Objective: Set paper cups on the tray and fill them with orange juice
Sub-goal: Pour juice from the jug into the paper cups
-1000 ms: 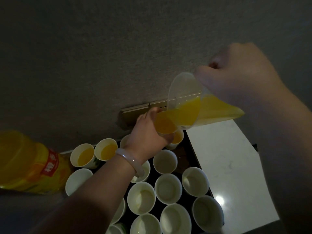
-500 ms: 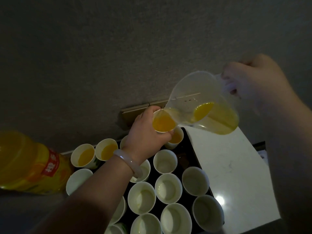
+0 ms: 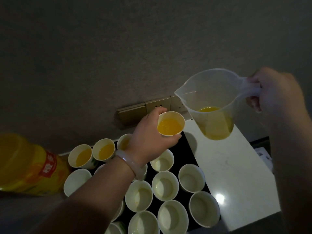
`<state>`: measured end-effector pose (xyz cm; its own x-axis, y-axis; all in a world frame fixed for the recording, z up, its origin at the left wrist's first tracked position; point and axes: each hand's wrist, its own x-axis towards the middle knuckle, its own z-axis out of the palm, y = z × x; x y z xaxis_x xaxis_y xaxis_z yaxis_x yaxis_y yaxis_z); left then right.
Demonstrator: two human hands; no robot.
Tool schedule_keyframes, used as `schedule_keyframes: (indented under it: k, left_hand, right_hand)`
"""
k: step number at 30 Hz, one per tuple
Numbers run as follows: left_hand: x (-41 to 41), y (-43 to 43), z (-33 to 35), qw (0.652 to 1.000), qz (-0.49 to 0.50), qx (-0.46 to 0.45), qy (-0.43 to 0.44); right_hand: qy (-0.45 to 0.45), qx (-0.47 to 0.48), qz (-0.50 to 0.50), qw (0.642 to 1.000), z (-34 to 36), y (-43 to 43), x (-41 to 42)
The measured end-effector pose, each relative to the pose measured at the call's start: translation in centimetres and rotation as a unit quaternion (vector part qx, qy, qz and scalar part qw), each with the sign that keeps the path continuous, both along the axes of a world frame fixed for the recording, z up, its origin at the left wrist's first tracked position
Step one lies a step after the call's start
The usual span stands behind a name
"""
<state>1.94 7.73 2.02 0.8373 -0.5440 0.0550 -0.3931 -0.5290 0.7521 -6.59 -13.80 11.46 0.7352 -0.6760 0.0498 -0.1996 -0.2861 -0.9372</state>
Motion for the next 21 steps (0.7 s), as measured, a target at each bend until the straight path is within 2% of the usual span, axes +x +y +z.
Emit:
schedule_keyframes:
  k: [3,5,15,21]
  left_hand:
    - [-0.6,-0.6,-0.1,0.999,-0.035,0.016,-0.005]
    - [-0.9,-1.1,-0.3,0.997,-0.064,0.030,-0.007]
    - [-0.8,-3.2,-2.5,0.977,-0.165,0.136,-0.011]
    - [-0.1,-3.7,-3.4,0.955,-0.219,0.196,-0.032]
  right_hand:
    - [0.014,-0.004,-0.043,0.999,-0.7,-0.4,-0.1]
    - [-0.004,0.037,-0.082,0.996,-0.9,-0.5,-0.2]
    - [-0.065,0.144,-0.136,0.978,-2.1,0.3,-0.1]
    - [-0.057,0.109,-0.122,0.985,-2.7,-0.2,-0.1]
